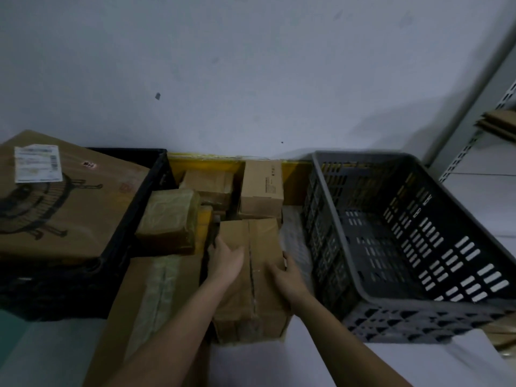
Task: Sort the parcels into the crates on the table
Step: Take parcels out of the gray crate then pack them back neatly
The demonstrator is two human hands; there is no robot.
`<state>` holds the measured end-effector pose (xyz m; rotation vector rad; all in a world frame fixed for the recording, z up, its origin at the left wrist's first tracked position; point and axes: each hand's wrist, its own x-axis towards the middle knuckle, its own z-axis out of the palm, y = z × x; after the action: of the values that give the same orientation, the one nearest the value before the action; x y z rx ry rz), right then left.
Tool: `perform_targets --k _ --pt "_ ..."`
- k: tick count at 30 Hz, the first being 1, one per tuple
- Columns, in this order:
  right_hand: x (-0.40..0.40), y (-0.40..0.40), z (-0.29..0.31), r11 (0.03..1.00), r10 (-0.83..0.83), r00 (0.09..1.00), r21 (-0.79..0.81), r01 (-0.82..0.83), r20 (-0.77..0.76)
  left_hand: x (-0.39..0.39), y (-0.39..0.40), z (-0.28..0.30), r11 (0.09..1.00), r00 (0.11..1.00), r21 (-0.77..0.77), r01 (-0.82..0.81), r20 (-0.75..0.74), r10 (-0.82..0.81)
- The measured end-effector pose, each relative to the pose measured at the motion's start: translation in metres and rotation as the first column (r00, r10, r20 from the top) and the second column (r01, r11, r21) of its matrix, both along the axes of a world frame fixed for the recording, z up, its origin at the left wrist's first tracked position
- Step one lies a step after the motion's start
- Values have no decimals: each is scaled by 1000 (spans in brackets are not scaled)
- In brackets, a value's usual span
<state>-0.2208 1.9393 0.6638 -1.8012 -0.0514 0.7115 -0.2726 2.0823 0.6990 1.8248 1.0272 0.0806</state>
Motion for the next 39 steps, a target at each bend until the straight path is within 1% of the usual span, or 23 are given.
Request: perform_targets --k 2,5,9,11,14,16,22,26,27,29,31,33,35,36,37,38,39 --pt "1 -6 1 999 12 1000 -33 -11 27 -3 -9 0 1000 999 3 -8 -31 8" --pt "5 -17 6 998 53 999 -35 -52 14 -7 -17 8 996 995 81 -36 -92 43" --pt "10 -34 24 992 126 992 -16 -126 -12 -9 -24 27 992 994 124 -34 -97 46" --pt "12 -42 34 987 157 987 14 -157 27 -11 -29 39 990 996 121 -75 -33 80" --pt "12 -52 54 987 146 981 56 -154 125 -14 -38 63 989 982 10 -150 121 147" --pt "13 -59 69 988 119 970 68 -136 210 -15 -44 82 988 971 -18 -156 183 157" --pt "11 -79 125 966 71 908 197 -166 413 -19 -63 156 986 915 -13 -169 370 162" --pt "14 -95 166 924 -5 862 333 -190 507 -24 -83 201 978 827 7 -208 535 171" --pt "18 -98 173 911 -33 848 365 -192 529 -25 -88 210 977 799 4 -214 576 173" --pt "26 -106 188 887 -62 809 404 -224 585 -28 -100 230 980 741 -82 -180 645 190" --pt "37 -112 199 874 -49 753 393 -286 657 -30 -108 247 976 680 -179 -122 702 214" --pt "47 -121 208 866 -25 687 359 -349 727 -33 -109 259 960 638 -271 -68 728 251" --pt "59 -132 212 876 -23 582 297 -380 813 -35 -107 266 938 636 -342 50 736 234" --pt "66 -137 214 890 -21 510 248 -382 860 -35 -108 268 932 647 -340 127 741 182" --pt "72 -144 218 902 -1 462 201 -383 887 -34 -109 269 932 658 -316 177 742 127" --pt "78 -150 222 900 42 467 169 -401 883 -32 -109 267 944 675 -276 180 733 85" --pt "84 -156 226 881 106 516 160 -444 850 -31 -110 265 962 689 -230 144 721 70"
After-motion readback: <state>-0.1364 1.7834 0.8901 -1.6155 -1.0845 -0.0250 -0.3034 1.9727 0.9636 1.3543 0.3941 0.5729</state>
